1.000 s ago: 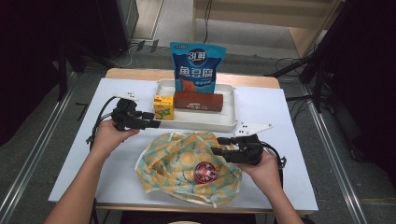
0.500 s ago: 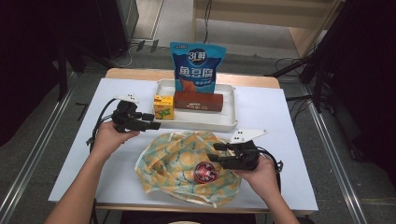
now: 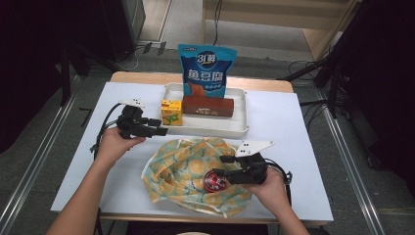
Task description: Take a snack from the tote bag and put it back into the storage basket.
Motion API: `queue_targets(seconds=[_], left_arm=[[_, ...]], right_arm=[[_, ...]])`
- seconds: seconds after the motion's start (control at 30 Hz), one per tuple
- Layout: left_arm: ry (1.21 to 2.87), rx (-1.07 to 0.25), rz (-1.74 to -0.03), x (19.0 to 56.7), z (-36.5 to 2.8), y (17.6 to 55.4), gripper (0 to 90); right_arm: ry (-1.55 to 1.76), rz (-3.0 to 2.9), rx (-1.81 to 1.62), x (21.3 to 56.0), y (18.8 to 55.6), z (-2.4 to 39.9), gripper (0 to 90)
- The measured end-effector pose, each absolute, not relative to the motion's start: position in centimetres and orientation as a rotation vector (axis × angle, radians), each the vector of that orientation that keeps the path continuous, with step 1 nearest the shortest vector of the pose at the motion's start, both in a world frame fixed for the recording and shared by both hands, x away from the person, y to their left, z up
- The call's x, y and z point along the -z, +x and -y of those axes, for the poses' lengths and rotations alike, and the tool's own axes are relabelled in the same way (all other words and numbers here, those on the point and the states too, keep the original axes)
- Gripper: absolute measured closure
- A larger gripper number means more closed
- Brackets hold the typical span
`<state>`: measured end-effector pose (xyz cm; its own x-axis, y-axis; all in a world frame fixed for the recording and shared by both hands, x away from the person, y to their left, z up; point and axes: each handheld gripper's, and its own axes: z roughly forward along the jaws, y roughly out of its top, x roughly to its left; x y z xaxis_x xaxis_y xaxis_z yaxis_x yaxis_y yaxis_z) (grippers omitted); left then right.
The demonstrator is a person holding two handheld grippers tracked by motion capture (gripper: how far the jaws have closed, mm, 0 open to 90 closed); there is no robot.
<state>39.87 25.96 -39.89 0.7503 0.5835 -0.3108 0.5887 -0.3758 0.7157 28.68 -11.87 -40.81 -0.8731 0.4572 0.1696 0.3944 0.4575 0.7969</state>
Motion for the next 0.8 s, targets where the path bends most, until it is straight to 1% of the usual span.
queue_targets(seconds=[0.23, 0.43, 0.67, 0.8], left_arm=[[2.063, 0.004, -0.883, 39.9, -25.9, 39.9, 41.2], [2.061, -0.001, -0.889, 39.9, -25.9, 40.0, 41.3], [2.062, -0.004, -0.889, 39.9, -26.0, 40.1, 41.3], [2.064, -0.004, -0.891, 39.9, -25.9, 40.1, 41.3]], right_arm=[[0.750, -2.662, -1.377, 41.4, 27.7, 11.4, 43.1], [0.734, -2.688, -1.377, 41.6, 27.4, 10.7, 35.7], [0.714, -2.697, -1.374, 42.1, 27.1, 10.1, 31.3], [0.719, -2.692, -1.377, 42.4, 26.8, 9.9, 27.3]])
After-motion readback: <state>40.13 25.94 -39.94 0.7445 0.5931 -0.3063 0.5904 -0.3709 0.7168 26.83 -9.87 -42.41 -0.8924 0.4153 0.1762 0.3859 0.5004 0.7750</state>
